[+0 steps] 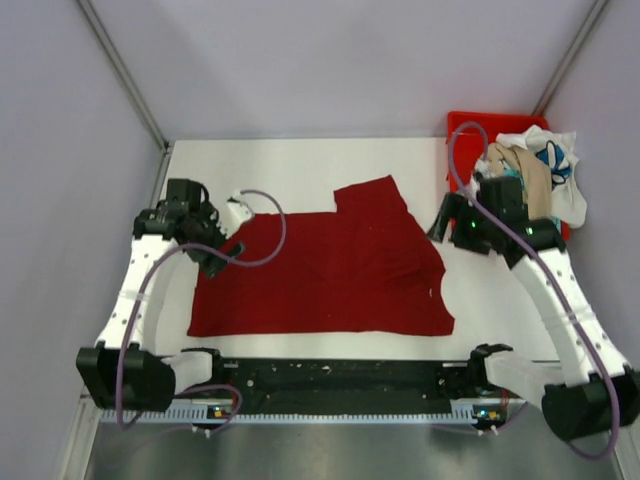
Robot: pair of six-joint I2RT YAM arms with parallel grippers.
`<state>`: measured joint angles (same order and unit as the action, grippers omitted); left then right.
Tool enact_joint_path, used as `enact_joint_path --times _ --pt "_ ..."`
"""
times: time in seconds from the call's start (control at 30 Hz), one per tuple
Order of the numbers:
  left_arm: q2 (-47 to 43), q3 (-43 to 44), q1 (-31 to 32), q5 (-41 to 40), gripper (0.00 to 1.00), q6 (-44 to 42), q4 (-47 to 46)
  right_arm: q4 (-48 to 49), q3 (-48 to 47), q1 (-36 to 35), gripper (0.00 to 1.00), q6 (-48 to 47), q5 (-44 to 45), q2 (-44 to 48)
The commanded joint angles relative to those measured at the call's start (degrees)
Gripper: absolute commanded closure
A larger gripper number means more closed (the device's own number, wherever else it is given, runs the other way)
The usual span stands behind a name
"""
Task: Fold and stack the t-shirts
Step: Fold the flattened tshirt in 1/3 of the way, then grap the side of the flattened tshirt furthest away from the robot with both arms
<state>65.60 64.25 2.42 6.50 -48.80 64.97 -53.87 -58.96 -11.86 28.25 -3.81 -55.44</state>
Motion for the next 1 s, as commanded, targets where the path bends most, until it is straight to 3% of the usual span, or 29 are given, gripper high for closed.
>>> enact_joint_path --times 0.0,0.23,0.4,0.53,0.67,0.8,0.97 --pt "13.81 10.87 -1.27 3.78 0.03 5.55 -8.63 14.22 -15.97 0.08 0.24 -13.29 -5.15 -19.65" --pt "39.13 33.54 -5.57 1.59 0.11 5.21 -10.66 17.65 -42.43 0.26 0.30 -23.94 -3.49 -50.77" --pt "52.86 48.05 -8.56 1.66 0.09 5.81 -5.30 15.03 -59.39 0.08 0.35 -22.63 -2.52 -72.13" --pt "57.17 50.27 -10.06 3.35 0.05 5.21 -7.48 16.42 -64.25 0.08 0.36 -22.01 -2.34 -79.54" --pt "62.18 50.80 -10.67 -0.69 0.04 4.15 -9.07 14.77 -68.73 -0.09 0.37 -20.26 -8.21 -86.92" --pt "67.10 53.52 -12.17 1.05 0.04 4.32 -8.89 14.32 -69.62 -1.93 0.41 -21.04 -12.70 -90.28" --pt "68.78 53.44 -11.73 1.93 0.05 4.33 -10.65 14.05 -71.12 -2.91 0.67 -19.55 -14.12 -92.48"
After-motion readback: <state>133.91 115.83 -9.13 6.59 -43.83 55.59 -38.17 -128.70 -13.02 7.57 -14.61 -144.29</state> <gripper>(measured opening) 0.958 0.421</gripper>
